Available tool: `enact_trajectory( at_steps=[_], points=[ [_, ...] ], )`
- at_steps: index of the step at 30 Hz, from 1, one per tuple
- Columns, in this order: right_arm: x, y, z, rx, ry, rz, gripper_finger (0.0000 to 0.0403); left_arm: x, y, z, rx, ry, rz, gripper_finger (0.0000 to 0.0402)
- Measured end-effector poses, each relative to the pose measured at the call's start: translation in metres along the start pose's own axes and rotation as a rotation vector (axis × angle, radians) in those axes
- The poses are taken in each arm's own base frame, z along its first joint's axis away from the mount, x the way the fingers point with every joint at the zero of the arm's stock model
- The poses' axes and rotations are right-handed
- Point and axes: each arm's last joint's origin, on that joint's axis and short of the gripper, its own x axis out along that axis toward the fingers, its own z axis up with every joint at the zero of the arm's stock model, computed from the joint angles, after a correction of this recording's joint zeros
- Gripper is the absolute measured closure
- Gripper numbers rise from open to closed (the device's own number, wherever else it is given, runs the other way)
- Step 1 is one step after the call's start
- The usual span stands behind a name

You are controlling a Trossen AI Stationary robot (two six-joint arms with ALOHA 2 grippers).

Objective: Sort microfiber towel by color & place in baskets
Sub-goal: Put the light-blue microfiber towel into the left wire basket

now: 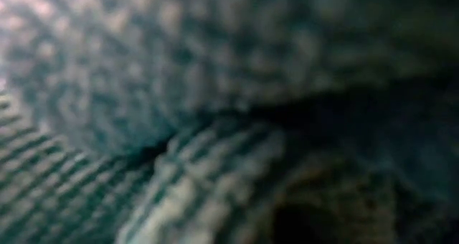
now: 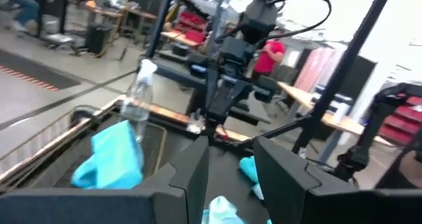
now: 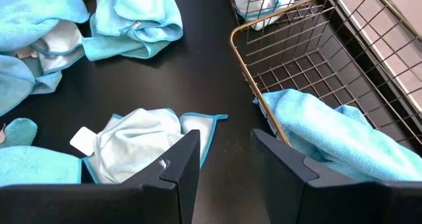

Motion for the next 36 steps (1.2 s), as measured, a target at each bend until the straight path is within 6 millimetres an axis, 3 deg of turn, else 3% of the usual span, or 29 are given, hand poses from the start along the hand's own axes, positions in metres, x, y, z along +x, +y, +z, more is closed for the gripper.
enact_trajectory(
  at_steps=[5, 16, 30, 36],
  points=[
    [0.000, 0.000, 0.000, 0.010, 0.000, -0.002, 0.0275, 0.010, 0.004, -0.011, -0.006, -0.023, -0.043, 0.0294],
    [0.007, -0.001, -0.007, 0.008, 0.031, -0.009, 0.0275, 0.030, 0.000, -0.041, -0.039, -0.007, 0.055, 0.0294],
    [0.030, -0.005, -0.034, 0.020, 0.143, -0.034, 0.0275, 0.041, -0.031, -0.065, -0.033, 0.129, 0.317, 0.0294],
    [0.035, -0.007, -0.040, 0.020, 0.168, -0.040, 0.0275, 0.047, -0.045, -0.076, -0.055, 0.200, 0.249, 0.0294]
  ],
)
